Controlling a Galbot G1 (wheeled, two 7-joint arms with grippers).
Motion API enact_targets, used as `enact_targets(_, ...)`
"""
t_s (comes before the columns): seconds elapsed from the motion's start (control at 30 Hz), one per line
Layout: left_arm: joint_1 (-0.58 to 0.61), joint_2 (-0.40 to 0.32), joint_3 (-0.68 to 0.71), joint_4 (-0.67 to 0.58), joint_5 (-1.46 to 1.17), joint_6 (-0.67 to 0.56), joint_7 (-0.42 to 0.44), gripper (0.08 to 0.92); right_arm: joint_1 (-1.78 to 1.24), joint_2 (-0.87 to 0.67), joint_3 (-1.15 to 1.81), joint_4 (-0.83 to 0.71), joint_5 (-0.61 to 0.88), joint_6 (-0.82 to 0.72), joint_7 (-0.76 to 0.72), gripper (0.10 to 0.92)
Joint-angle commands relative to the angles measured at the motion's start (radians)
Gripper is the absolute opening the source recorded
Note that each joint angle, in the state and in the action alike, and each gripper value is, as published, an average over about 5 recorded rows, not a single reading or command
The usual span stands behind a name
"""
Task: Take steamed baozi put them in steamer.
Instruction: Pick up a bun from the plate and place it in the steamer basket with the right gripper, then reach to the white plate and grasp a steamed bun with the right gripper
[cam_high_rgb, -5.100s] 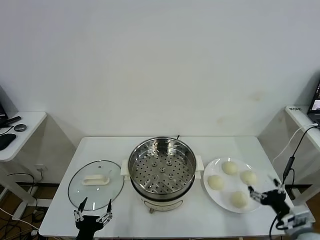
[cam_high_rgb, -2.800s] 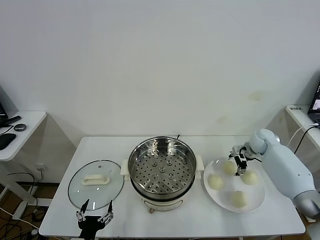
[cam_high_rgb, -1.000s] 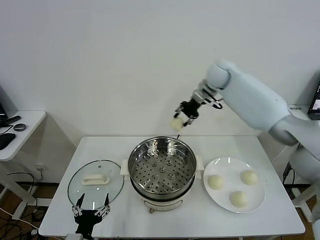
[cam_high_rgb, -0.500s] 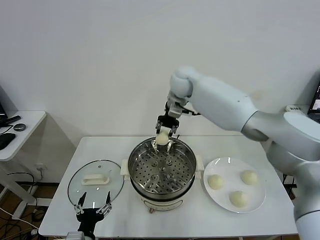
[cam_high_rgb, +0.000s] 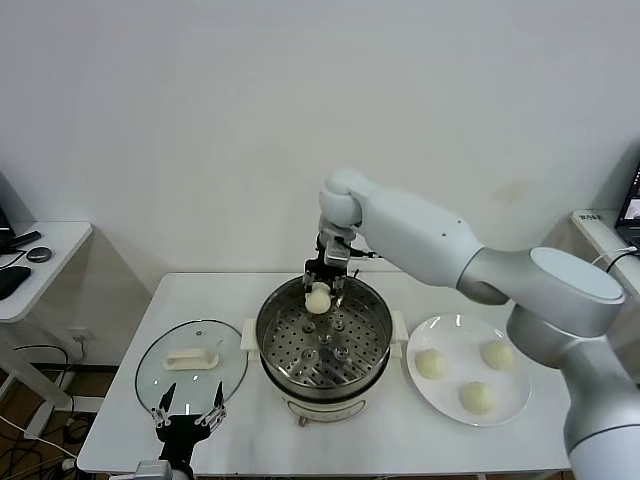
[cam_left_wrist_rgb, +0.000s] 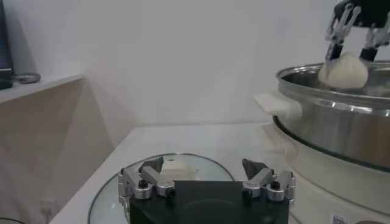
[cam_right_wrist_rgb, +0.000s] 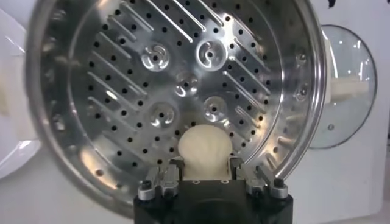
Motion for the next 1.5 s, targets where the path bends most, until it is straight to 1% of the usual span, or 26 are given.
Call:
enact_targets(0.03,-0.002,-0.002,0.000,0.003,-0.002,0.001,0.001,0.823,-0.047,0.021,0.024,-0.017,-0.106,0.017,0.046,0.467)
enact_targets(0.2,-0.004,-0.008,0.005,0.004,-0.002,0.001,0.000,0.823,-0.049,0.017,0.021,-0.017,-0.104,0.004,0.049,0.469)
enact_targets(0.27,-0.004,-0.009,0.006,0.002,-0.001,0.001,0.000,0.823,-0.050,0.013,0.017,-0.007,-0.101,-0.015,0.048,0.487)
enact_targets(0.37,-0.001,-0.008,0.007,-0.001,-0.001,0.001,0.002,0.823,-0.043,0.004,0.008,0.013,-0.086,-0.060,0.043,0.556)
enact_targets(0.5,0.001,-0.008,0.007,-0.005,0.000,0.001,0.003,0.823,-0.026,-0.008,0.008,0.030,-0.062,-0.107,0.026,0.668)
enact_targets(0.63,-0.001,-0.007,0.006,-0.003,0.000,0.001,0.004,0.823,0.014,-0.048,0.008,0.094,0.028,-0.163,-0.005,0.779)
enact_targets(0.73,-0.003,-0.006,0.004,-0.003,0.000,0.002,0.004,0.823,0.058,-0.096,0.003,0.178,0.088,-0.230,-0.017,0.816)
enact_targets(0.77,-0.004,-0.006,0.003,-0.003,0.000,0.002,0.004,0.823,0.077,-0.115,0.002,0.204,0.111,-0.261,-0.017,0.819)
enact_targets(0.83,-0.004,-0.006,0.002,-0.008,0.000,0.002,0.005,0.823,0.122,-0.178,-0.006,0.269,0.177,-0.386,-0.009,0.822)
enact_targets(0.93,-0.003,-0.006,0.000,-0.019,0.000,0.004,0.007,0.823,0.196,-0.301,-0.023,0.378,0.295,-0.675,0.006,0.823)
enact_targets(1.03,-0.001,-0.004,-0.001,-0.026,-0.001,0.006,0.009,0.823,0.244,-0.431,-0.032,0.464,0.425,-0.930,0.013,0.823)
enact_targets(1.13,0.001,0.002,-0.002,-0.029,-0.003,0.007,0.011,0.823,0.244,-0.551,-0.026,0.522,0.489,-1.109,0.018,0.823)
enact_targets(1.2,0.001,0.008,-0.003,-0.029,-0.007,0.008,0.011,0.823,0.223,-0.627,-0.021,0.547,0.486,-1.174,0.016,0.823)
enact_targets(1.3,0.000,0.018,-0.008,-0.027,-0.022,0.012,0.012,0.823,0.160,-0.751,-0.011,0.581,0.452,-1.221,-0.003,0.823)
enact_targets(1.4,0.000,0.026,-0.017,-0.028,-0.046,0.021,0.014,0.823,0.060,-0.852,0.021,0.612,0.392,-1.225,-0.025,0.823)
enact_targets(1.5,0.002,0.032,-0.026,-0.036,-0.066,0.031,0.017,0.823,-0.074,-0.912,0.084,0.629,0.301,-1.206,-0.034,0.823)
